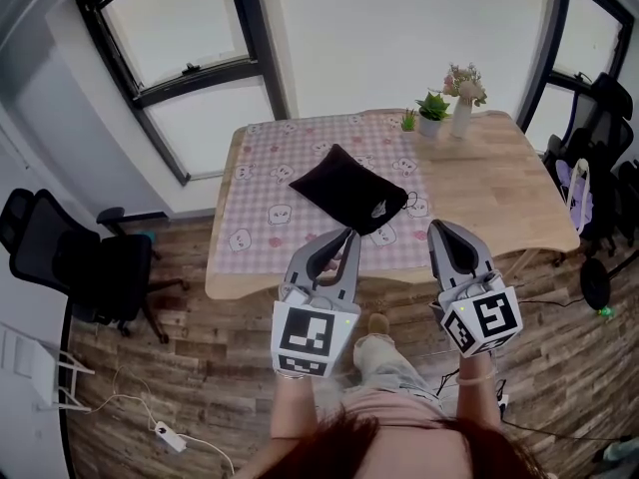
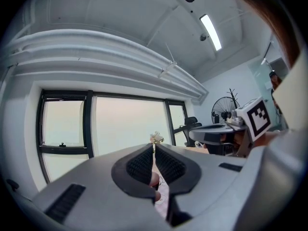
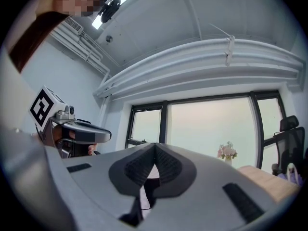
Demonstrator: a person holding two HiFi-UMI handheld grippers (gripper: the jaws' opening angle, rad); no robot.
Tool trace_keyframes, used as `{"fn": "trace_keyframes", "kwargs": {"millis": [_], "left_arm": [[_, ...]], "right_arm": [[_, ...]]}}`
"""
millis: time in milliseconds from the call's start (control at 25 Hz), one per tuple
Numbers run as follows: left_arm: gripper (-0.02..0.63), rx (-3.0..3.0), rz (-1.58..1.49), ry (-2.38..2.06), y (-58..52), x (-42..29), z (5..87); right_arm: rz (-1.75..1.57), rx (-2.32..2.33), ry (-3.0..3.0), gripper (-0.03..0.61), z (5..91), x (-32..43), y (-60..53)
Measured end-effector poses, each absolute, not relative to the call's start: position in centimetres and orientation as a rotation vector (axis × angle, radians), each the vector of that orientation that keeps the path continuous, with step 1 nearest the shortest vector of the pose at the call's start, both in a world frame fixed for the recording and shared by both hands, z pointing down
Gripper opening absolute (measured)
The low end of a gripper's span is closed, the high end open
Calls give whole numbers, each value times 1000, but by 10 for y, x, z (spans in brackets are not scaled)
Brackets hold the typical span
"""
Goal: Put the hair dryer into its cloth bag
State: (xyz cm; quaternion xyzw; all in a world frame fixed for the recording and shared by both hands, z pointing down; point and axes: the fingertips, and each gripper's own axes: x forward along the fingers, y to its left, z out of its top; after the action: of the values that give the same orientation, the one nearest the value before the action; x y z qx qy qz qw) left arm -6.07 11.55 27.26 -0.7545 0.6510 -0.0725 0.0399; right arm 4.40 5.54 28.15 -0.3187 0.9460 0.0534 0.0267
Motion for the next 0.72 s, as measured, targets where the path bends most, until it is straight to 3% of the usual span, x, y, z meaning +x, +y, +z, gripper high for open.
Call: {"fn": "trace_keyframes", "kwargs": {"millis": [720], "left_arm": [[18,-2357,-159,2003,127,-65,272]], "right_arm": [[160,-1020,2946,-2,286,50,65]]}}
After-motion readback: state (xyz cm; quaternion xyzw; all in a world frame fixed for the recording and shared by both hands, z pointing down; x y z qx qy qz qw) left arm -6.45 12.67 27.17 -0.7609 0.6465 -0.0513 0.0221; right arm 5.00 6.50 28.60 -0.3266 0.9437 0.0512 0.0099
